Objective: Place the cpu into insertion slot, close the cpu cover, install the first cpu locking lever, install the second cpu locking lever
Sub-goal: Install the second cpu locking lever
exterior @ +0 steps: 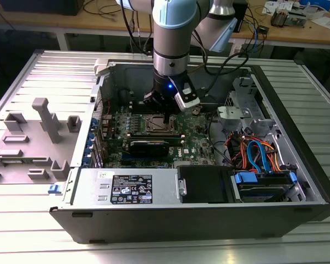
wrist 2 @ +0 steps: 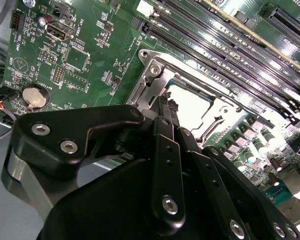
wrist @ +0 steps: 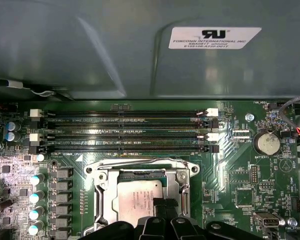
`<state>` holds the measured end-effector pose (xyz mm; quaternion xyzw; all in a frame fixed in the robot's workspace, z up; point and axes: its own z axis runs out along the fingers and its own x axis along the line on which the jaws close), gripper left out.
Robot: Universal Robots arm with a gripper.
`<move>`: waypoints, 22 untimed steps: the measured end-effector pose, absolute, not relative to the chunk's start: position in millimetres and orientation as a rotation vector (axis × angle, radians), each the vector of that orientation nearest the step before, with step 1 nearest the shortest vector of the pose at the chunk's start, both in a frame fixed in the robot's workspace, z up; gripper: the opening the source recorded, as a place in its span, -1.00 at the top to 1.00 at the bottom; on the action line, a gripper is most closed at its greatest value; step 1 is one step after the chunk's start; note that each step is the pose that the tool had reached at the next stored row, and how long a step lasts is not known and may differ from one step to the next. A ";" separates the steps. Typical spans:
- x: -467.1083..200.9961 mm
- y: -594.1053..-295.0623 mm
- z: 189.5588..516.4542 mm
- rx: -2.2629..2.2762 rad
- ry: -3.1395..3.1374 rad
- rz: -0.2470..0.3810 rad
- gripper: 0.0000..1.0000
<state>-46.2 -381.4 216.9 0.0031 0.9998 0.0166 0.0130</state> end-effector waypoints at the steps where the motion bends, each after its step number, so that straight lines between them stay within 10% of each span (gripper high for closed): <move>1: -46.2 -381.4 216.9 0.010 3.115 0.052 0.79; 22: -46.2 -381.4 223.6 0.008 3.115 0.050 0.79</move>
